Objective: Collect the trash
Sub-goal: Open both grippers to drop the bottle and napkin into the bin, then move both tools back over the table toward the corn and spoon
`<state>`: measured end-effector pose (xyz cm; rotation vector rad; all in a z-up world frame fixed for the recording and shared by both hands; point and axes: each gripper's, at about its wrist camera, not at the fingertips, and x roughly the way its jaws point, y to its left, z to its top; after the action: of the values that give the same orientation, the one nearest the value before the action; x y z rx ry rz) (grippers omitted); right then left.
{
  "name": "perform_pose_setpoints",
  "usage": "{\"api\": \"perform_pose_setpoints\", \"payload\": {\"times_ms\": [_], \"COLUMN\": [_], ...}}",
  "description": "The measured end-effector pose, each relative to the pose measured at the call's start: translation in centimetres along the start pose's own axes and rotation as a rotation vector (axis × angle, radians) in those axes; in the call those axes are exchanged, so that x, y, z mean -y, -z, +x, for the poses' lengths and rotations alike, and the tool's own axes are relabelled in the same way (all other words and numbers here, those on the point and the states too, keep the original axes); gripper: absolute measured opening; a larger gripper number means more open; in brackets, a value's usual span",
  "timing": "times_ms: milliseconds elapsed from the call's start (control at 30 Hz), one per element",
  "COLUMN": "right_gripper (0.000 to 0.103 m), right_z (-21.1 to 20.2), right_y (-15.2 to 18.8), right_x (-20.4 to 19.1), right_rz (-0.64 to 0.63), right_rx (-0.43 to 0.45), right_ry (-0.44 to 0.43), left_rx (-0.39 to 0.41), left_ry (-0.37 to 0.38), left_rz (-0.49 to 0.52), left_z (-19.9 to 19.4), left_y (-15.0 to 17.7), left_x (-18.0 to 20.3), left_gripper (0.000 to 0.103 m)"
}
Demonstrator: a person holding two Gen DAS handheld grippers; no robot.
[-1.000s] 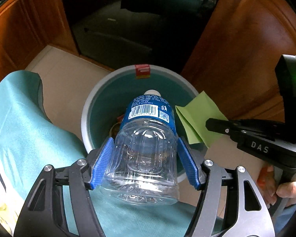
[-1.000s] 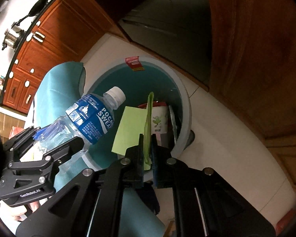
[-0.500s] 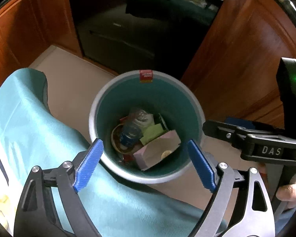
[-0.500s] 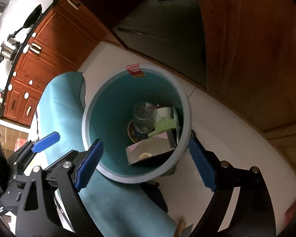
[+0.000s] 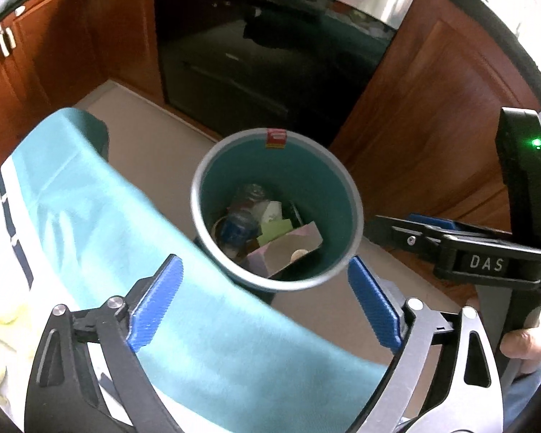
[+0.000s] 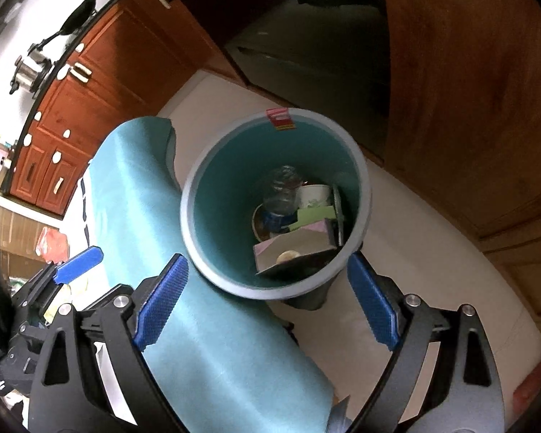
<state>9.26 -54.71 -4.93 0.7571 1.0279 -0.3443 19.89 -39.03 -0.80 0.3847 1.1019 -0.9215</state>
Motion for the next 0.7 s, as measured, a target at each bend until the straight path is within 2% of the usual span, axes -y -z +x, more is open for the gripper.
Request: {"api": "perform_pose_setpoints", "payload": {"times_ms": [333, 700], "right_gripper": [0.086, 0.086], "right_z": [-1.5, -1.1], "right_y": [2.4, 5.4], "right_x": [-5.8, -15.6], "right_rz": [-0.095, -0.283], "right_rx": [-0.005, -0.056], "right_ry": [-0.018, -0.036], "left_rx": [0.071, 0.128], "left_ry": [-0.024, -0.076], "left_rz": [-0.055, -0.183], "left_z": [-5.8, -11.4], "left_y": [4.0, 10.6], "left_x": [-3.3, -10.3], "left_gripper": [0.097, 0.099]}}
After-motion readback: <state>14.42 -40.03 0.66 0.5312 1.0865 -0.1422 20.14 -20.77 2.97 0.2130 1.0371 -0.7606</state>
